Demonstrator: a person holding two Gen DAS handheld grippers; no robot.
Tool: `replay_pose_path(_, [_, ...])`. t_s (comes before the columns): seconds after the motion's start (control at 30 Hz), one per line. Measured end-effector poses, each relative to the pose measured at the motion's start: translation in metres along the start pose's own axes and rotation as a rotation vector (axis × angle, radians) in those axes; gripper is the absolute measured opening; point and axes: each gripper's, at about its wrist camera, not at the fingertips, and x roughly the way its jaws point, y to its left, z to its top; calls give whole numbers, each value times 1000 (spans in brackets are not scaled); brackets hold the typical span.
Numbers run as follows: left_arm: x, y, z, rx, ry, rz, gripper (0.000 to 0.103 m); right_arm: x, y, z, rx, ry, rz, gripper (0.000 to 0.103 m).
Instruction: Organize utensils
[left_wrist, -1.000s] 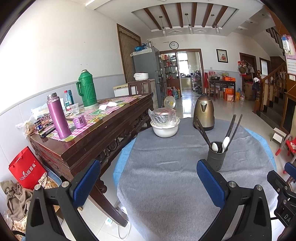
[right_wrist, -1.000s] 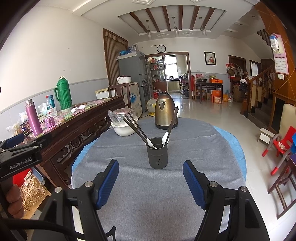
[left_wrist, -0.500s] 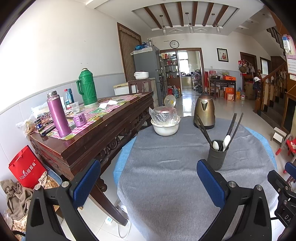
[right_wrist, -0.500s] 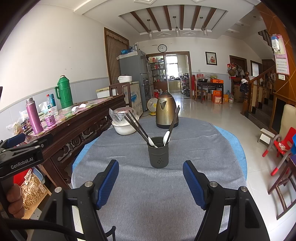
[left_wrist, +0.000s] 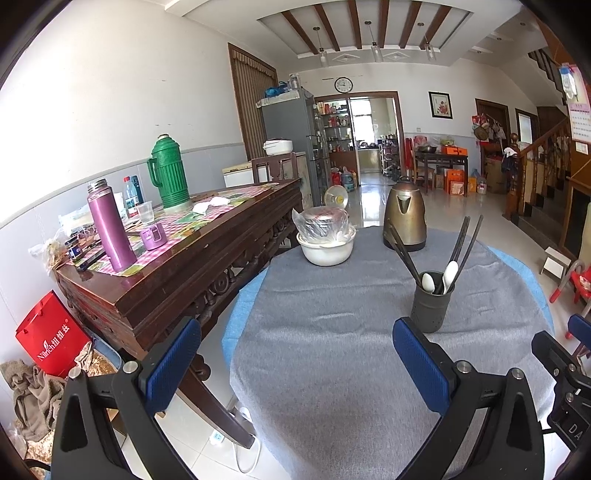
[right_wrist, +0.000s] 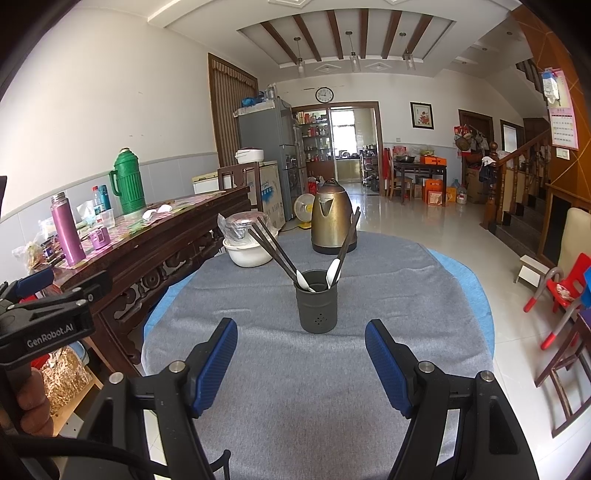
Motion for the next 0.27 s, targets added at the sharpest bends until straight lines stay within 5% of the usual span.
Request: replay_pose_path(0.27, [69,-32,-27,-12,120,-146,103,41,-27,-5,-5,53,-91,75])
